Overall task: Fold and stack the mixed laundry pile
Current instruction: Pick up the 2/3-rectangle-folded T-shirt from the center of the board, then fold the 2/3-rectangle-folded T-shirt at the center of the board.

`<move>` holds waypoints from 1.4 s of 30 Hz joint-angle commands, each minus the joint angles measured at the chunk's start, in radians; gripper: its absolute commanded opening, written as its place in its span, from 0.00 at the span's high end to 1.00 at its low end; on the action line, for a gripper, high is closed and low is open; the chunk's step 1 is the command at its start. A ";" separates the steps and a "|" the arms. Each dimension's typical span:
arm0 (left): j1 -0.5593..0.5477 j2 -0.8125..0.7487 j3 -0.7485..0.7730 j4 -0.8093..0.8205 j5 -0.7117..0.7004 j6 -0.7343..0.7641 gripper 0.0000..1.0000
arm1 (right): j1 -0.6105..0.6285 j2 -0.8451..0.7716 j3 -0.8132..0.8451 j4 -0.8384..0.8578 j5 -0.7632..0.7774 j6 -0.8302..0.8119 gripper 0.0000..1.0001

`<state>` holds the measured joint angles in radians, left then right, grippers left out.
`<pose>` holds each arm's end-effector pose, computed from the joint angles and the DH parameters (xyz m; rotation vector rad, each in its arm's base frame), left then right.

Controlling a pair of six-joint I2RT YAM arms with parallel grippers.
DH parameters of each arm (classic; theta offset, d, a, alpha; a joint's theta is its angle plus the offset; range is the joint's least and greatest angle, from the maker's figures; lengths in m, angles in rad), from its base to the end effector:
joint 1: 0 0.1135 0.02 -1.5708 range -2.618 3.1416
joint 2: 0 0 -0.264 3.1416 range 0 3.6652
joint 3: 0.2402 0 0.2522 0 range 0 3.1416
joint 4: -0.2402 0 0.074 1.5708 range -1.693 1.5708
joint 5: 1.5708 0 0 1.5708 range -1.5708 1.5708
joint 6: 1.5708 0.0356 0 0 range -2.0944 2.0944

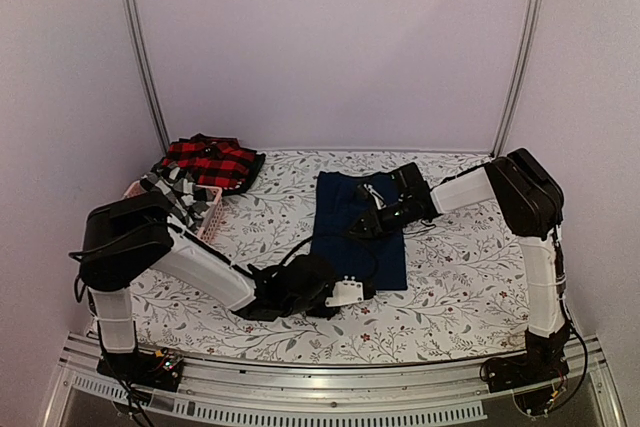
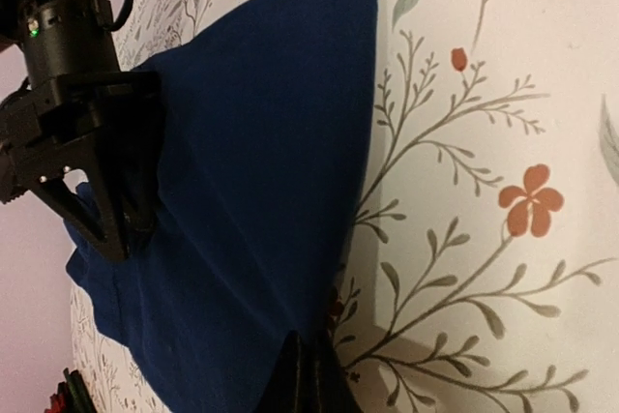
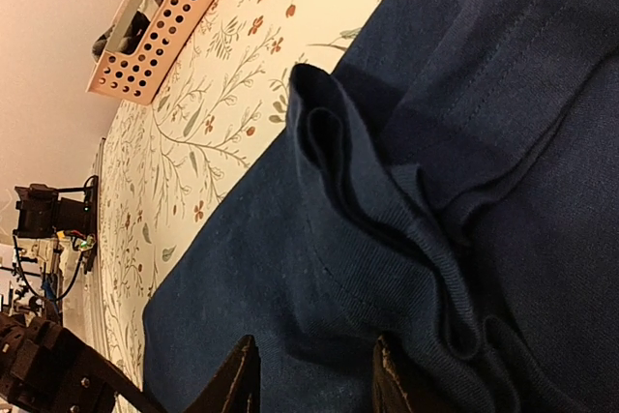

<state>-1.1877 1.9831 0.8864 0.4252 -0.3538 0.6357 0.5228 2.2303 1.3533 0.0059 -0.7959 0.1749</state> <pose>0.1516 -0.3433 0.0980 1.6136 1.4887 0.0885 0.3757 0.2458 0.0965 -0.7965 2.3549 1.2772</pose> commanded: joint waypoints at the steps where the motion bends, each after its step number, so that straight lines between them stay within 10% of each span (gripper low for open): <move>1: -0.057 -0.128 0.013 -0.197 0.049 -0.072 1.00 | 0.039 0.008 -0.088 -0.063 0.035 -0.013 0.61; 16: -0.147 -0.427 0.113 -0.696 0.290 -0.340 1.00 | 0.134 -0.344 -0.279 -0.107 -0.055 -0.035 0.50; 34: -0.007 -0.424 0.309 -0.784 0.291 -0.263 1.00 | 0.280 -0.107 -0.277 -0.051 -0.071 -0.049 0.68; 42: 0.048 -0.410 0.316 -0.793 0.329 -0.233 1.00 | 0.307 -0.240 -0.332 -0.072 -0.096 0.000 0.54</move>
<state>-1.1679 1.5791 1.1877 -0.3622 -0.0551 0.3771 0.8337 2.0434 1.0325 0.0479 -0.9344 0.1654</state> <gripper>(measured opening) 0.006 0.392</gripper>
